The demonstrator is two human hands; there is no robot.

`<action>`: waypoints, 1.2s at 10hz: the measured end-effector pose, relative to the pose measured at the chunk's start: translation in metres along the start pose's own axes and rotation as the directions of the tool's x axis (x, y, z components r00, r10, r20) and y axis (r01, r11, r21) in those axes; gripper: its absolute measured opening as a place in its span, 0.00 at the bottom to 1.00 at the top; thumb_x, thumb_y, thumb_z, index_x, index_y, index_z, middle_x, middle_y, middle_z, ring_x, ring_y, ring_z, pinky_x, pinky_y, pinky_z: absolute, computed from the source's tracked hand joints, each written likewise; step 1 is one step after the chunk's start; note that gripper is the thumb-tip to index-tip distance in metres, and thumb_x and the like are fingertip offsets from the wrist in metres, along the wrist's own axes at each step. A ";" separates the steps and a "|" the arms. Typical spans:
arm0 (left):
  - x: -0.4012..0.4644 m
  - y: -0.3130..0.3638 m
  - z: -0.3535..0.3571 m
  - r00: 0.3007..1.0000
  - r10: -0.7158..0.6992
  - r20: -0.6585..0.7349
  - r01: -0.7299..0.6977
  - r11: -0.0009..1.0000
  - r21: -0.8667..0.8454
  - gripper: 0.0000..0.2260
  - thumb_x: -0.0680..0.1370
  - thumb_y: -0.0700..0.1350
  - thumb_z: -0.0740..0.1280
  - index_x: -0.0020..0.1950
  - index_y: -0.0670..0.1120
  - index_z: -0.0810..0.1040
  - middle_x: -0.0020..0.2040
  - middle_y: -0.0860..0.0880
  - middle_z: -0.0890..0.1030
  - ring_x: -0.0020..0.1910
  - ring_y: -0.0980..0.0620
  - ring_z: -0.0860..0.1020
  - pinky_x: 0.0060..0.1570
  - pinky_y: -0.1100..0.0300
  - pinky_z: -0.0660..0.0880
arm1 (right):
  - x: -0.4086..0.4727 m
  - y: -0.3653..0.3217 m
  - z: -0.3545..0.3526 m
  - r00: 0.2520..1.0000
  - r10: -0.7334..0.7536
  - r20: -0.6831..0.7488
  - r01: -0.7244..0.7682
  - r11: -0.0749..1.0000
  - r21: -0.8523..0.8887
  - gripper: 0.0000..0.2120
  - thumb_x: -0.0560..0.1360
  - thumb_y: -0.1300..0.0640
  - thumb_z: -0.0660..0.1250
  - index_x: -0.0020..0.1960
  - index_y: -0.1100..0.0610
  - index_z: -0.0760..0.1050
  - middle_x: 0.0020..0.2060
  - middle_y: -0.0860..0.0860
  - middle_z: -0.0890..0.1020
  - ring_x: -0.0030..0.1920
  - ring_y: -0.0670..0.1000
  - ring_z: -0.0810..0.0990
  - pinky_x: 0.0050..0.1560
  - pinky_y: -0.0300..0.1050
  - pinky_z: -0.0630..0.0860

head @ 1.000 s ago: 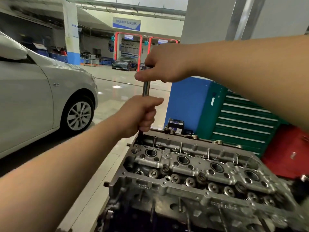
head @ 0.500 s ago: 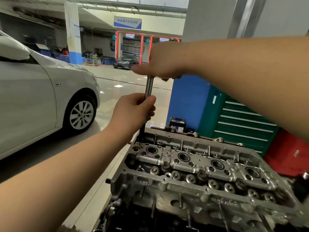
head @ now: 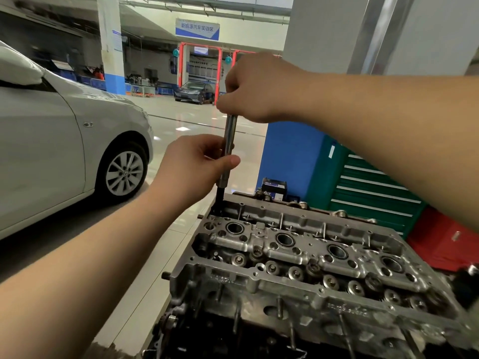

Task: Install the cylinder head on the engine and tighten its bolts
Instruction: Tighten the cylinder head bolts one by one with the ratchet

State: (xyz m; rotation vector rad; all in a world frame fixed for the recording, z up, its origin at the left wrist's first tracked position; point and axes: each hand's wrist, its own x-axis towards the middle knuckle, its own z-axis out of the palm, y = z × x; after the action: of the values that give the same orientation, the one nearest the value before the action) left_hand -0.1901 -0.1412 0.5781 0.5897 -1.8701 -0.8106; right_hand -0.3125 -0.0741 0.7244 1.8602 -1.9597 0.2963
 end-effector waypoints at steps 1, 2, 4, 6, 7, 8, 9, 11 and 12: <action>0.003 -0.003 0.000 0.999 -0.032 0.002 0.032 0.995 -0.096 0.08 0.79 0.43 0.76 0.58 0.45 0.86 0.43 0.49 0.88 0.41 0.51 0.87 0.46 0.50 0.86 | -0.004 -0.003 0.014 0.998 0.059 -0.020 -0.047 0.925 0.377 0.18 0.79 0.42 0.69 0.43 0.57 0.80 0.34 0.51 0.81 0.34 0.48 0.78 0.34 0.41 0.72; 0.008 -0.007 -0.002 0.990 -0.087 0.114 0.115 0.954 -0.275 0.07 0.79 0.37 0.75 0.56 0.42 0.85 0.44 0.42 0.88 0.43 0.45 0.88 0.44 0.49 0.86 | -0.002 -0.003 0.029 0.982 0.077 0.175 -0.191 0.410 0.892 0.21 0.81 0.39 0.67 0.52 0.58 0.81 0.48 0.56 0.87 0.48 0.55 0.87 0.54 0.51 0.80; 0.010 -0.018 -0.006 0.942 -0.103 0.319 0.273 0.788 -0.552 0.12 0.75 0.39 0.71 0.57 0.37 0.82 0.46 0.41 0.87 0.45 0.42 0.86 0.46 0.55 0.83 | 0.004 -0.001 0.049 0.967 -0.103 0.232 -0.250 -0.219 0.943 0.24 0.83 0.44 0.63 0.39 0.61 0.79 0.35 0.59 0.81 0.36 0.59 0.81 0.44 0.51 0.79; -0.007 -0.017 0.004 0.928 -0.172 0.331 0.327 0.801 -0.501 0.12 0.85 0.44 0.66 0.64 0.39 0.81 0.58 0.40 0.86 0.58 0.41 0.86 0.63 0.44 0.81 | 0.009 -0.003 0.058 0.940 -0.196 0.280 -0.317 -0.194 0.928 0.27 0.84 0.48 0.56 0.27 0.54 0.64 0.19 0.49 0.59 0.21 0.49 0.55 0.33 0.46 0.52; -0.011 -0.005 0.013 0.950 -0.261 0.173 0.299 0.919 -0.258 0.12 0.77 0.47 0.74 0.59 0.48 0.82 0.52 0.46 0.87 0.51 0.48 0.87 0.59 0.42 0.82 | 0.009 -0.018 0.057 0.954 -0.027 0.298 -0.298 -0.140 0.944 0.24 0.83 0.51 0.58 0.29 0.53 0.63 0.21 0.48 0.59 0.23 0.49 0.53 0.29 0.43 0.53; -0.010 0.006 0.034 0.945 -0.307 0.117 0.326 0.920 -0.217 0.15 0.72 0.48 0.70 0.58 0.47 0.77 0.51 0.44 0.84 0.47 0.46 0.83 0.46 0.53 0.81 | 0.015 -0.042 0.061 0.915 0.353 0.197 -0.223 0.034 0.974 0.19 0.81 0.59 0.56 0.32 0.52 0.63 0.25 0.50 0.63 0.23 0.50 0.58 0.27 0.42 0.59; -0.008 0.011 0.047 0.968 -0.249 -0.035 0.242 0.961 -0.135 0.05 0.82 0.42 0.65 0.47 0.47 0.73 0.39 0.51 0.76 0.36 0.58 0.73 0.31 0.72 0.69 | 0.019 -0.053 0.057 0.818 0.575 0.022 -0.276 0.358 0.892 0.17 0.79 0.66 0.47 0.36 0.50 0.55 0.32 0.50 0.66 0.31 0.47 0.63 0.35 0.38 0.65; 0.008 0.005 0.051 0.892 -0.448 -0.060 0.423 0.874 -0.238 0.19 0.79 0.28 0.60 0.34 0.46 0.64 0.31 0.50 0.66 0.29 0.54 0.63 0.27 0.63 0.63 | 0.018 -0.051 0.063 0.845 0.513 0.150 -0.205 0.052 0.977 0.17 0.83 0.57 0.60 0.36 0.52 0.65 0.29 0.51 0.68 0.31 0.53 0.70 0.37 0.50 0.72; 0.015 0.008 0.049 0.886 -0.459 0.073 0.454 0.822 -0.344 0.09 0.76 0.33 0.62 0.38 0.44 0.69 0.28 0.46 0.65 0.26 0.48 0.62 0.27 0.60 0.58 | 0.008 -0.027 0.059 0.925 0.276 0.262 -0.242 -0.104 0.965 0.15 0.80 0.51 0.65 0.38 0.56 0.77 0.34 0.54 0.79 0.33 0.53 0.78 0.43 0.48 0.77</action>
State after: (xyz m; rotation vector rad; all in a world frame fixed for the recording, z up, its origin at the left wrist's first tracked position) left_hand -0.2411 -0.1333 0.5786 0.8227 -1.5272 -1.4210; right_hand -0.2947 -0.1090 0.6722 1.9003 -2.1533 2.5797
